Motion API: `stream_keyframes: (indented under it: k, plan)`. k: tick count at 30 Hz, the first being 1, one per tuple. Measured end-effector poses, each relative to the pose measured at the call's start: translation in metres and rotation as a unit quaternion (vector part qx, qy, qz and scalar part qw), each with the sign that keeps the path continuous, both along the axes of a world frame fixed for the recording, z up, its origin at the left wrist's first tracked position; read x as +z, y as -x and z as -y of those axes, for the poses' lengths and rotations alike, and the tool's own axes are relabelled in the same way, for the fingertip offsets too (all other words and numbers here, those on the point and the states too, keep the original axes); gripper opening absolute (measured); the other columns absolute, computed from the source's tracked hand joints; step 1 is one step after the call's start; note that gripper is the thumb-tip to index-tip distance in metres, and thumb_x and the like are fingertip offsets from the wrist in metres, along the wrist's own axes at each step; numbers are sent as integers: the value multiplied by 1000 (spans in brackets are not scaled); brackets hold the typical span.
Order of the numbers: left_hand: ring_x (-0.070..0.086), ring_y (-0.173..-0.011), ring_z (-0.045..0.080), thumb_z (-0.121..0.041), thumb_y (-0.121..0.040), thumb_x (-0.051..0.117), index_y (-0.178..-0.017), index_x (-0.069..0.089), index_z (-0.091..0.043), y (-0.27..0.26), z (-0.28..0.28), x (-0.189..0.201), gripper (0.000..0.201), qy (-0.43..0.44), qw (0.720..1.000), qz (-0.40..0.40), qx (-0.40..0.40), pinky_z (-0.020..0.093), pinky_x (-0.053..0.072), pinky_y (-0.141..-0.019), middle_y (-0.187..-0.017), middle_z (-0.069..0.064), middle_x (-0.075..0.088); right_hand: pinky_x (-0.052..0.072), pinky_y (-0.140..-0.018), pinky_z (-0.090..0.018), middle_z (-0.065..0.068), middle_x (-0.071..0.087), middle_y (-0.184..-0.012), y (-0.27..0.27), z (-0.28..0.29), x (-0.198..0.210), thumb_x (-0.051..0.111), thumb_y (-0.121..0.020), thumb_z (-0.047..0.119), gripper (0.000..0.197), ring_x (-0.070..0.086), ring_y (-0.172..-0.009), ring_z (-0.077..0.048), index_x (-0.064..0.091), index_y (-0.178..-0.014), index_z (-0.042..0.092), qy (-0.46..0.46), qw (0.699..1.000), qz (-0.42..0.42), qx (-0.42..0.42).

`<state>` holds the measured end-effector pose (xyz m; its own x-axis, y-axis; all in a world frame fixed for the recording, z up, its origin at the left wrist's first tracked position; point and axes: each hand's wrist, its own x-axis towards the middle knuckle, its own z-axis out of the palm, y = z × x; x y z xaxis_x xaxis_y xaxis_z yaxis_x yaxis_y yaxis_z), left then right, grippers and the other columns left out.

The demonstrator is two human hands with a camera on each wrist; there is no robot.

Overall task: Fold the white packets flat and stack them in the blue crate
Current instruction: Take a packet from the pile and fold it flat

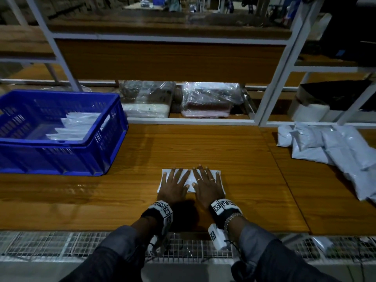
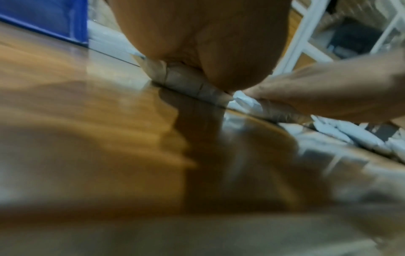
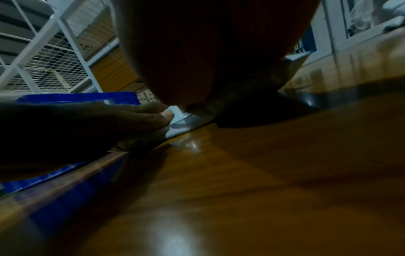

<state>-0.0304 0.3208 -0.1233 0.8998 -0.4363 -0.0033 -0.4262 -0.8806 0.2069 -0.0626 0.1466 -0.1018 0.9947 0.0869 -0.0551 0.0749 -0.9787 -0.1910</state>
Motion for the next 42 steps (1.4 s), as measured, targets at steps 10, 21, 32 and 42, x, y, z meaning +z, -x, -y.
stream_keyframes:
  k: [10,21,32,42]
  plan:
    - [13,-154,32,-71,-95,-2,-161,8,-39,-9,-18,11,74,24,999,-29,37,55,16,-123,-168,10,13,-7,-125,-47,-2,-14,-168,-11,19,6,21,-105,57,71,-10,-155,-21,0,-162,22,-56,996,-63,-21]
    - [8,-153,39,-73,-91,-6,-160,9,-42,-9,-21,-5,77,13,997,-49,51,65,12,-118,-167,18,9,-9,-124,-46,-5,-14,-168,-6,21,-11,25,-104,57,73,-10,-155,-24,-4,-161,23,-49,998,-36,-34]
    - [1,-156,27,-73,-98,18,-158,2,-47,-9,-30,24,67,-10,998,-67,6,64,-2,-118,-170,4,3,-9,-124,-49,0,-15,-168,-7,25,13,31,-99,64,80,-12,-155,-21,-6,-161,29,-40,996,-74,35]
    - [-1,-156,29,-85,-83,-3,-161,0,-38,-8,-32,0,90,-7,997,-30,-67,64,-3,-118,-170,6,3,-11,-122,-49,2,-22,-166,1,27,13,37,-103,53,76,-13,-155,-20,-11,-159,34,-8,992,-81,99]
